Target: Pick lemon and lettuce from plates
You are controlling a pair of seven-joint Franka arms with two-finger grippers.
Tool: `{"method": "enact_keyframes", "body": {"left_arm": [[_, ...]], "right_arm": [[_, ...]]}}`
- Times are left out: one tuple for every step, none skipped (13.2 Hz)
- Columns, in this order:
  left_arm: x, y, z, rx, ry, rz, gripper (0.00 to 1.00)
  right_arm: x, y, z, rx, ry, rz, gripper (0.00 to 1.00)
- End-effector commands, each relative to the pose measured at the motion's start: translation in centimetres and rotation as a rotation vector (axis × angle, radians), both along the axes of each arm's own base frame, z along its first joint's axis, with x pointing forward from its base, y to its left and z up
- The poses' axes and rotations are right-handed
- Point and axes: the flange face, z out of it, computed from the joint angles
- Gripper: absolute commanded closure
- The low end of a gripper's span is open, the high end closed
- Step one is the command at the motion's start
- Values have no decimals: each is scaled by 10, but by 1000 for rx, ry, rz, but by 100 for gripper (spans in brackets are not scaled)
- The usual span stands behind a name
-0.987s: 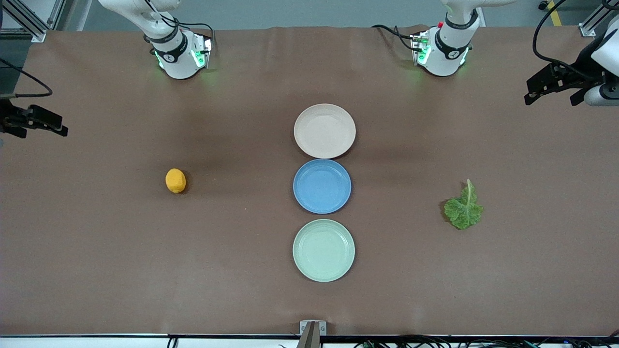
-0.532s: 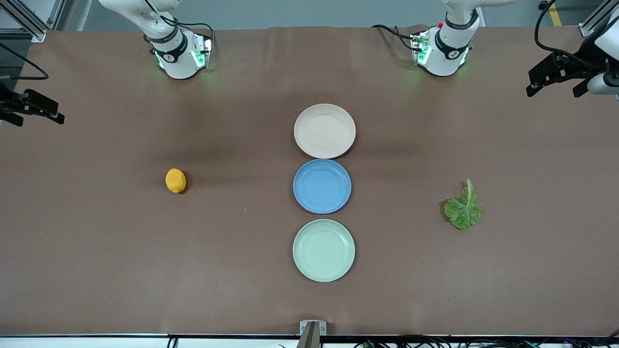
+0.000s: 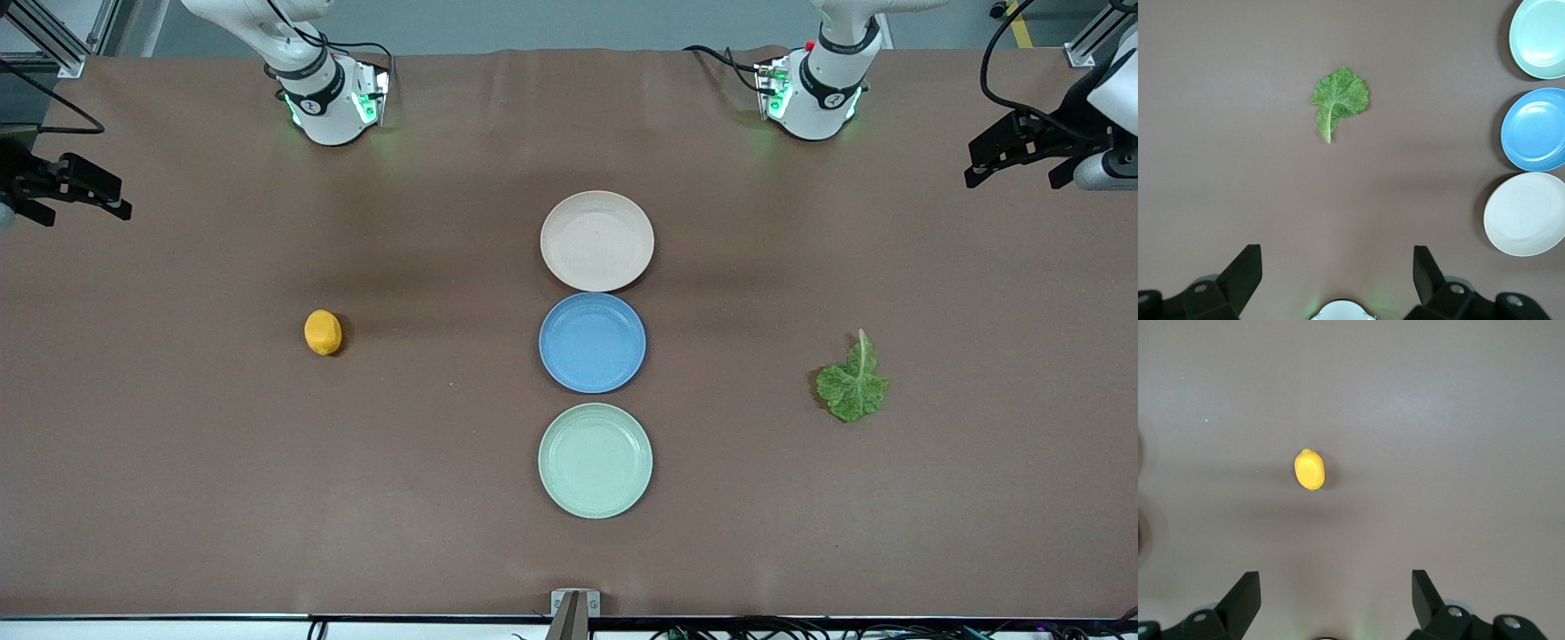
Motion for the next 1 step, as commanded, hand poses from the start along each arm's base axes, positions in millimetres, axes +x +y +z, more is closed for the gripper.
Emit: {"method": "enact_keyframes", "body": {"left_arm": [[2,0,8,16,-12,9,0]], "right_arm": [[-10,1,1,-11,-7,-13,0]]}}
